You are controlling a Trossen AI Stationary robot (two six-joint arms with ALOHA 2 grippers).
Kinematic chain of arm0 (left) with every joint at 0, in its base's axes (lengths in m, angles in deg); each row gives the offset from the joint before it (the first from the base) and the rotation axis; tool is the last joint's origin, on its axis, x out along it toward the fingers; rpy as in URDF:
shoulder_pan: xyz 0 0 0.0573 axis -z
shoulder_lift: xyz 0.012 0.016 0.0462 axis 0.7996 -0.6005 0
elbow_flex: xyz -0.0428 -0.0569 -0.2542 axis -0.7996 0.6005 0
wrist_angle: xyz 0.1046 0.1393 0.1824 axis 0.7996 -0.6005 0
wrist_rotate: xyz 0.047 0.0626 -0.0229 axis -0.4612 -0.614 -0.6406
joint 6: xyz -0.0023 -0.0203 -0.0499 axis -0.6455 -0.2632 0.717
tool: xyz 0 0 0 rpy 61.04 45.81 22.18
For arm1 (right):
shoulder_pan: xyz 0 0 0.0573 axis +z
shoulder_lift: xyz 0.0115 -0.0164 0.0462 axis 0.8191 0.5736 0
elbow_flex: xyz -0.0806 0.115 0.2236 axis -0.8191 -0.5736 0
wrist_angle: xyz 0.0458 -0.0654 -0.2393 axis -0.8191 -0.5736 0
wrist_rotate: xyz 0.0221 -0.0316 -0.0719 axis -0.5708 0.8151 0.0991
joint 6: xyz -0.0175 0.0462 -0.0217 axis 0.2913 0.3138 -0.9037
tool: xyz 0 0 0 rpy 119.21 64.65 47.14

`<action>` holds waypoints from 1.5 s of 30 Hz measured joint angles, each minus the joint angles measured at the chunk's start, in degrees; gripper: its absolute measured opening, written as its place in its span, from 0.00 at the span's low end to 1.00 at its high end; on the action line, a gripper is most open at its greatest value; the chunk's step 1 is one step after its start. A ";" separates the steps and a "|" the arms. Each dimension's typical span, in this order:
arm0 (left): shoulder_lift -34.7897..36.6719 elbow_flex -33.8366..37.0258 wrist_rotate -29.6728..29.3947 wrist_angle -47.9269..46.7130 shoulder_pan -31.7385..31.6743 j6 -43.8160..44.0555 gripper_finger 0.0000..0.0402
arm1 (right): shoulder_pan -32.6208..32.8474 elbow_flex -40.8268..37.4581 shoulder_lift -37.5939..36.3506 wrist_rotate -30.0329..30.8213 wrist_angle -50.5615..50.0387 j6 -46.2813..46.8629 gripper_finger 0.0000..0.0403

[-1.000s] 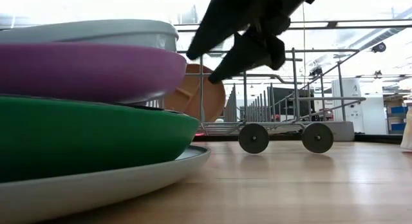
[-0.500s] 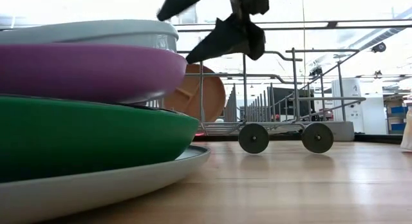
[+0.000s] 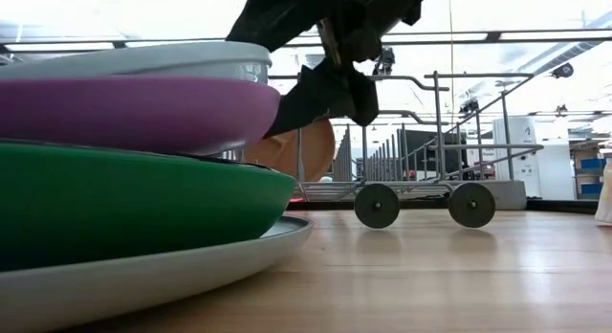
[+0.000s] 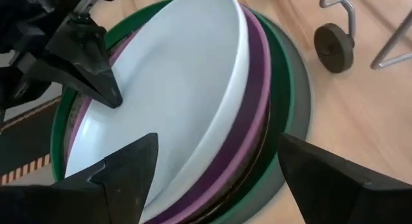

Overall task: Sort dishes
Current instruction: Put the white plate into the dish rack

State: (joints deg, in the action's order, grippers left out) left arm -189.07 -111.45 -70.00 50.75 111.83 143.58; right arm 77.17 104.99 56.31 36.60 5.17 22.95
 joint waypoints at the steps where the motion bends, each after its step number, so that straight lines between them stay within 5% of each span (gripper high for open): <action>1: 0.00 0.00 -0.14 0.03 0.00 -0.01 0.00 | -0.02 0.06 0.23 -0.25 1.01 -0.14 0.74; 7: -0.02 0.02 -1.02 0.45 0.00 -0.04 0.00 | -0.16 0.06 1.17 -0.33 1.08 -0.29 0.58; 20: 0.00 -3.40 -0.94 1.46 -0.02 -4.80 0.00 | -0.85 0.06 1.00 1.82 1.08 0.05 0.04; 45: 0.11 -17.73 1.98 -18.10 0.72 -3.57 0.00 | -0.13 0.02 -0.49 2.95 0.84 -2.50 0.02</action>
State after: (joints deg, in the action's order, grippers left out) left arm -188.96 -129.18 -68.01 32.65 112.55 140.00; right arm 77.04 105.01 55.82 39.55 6.01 20.44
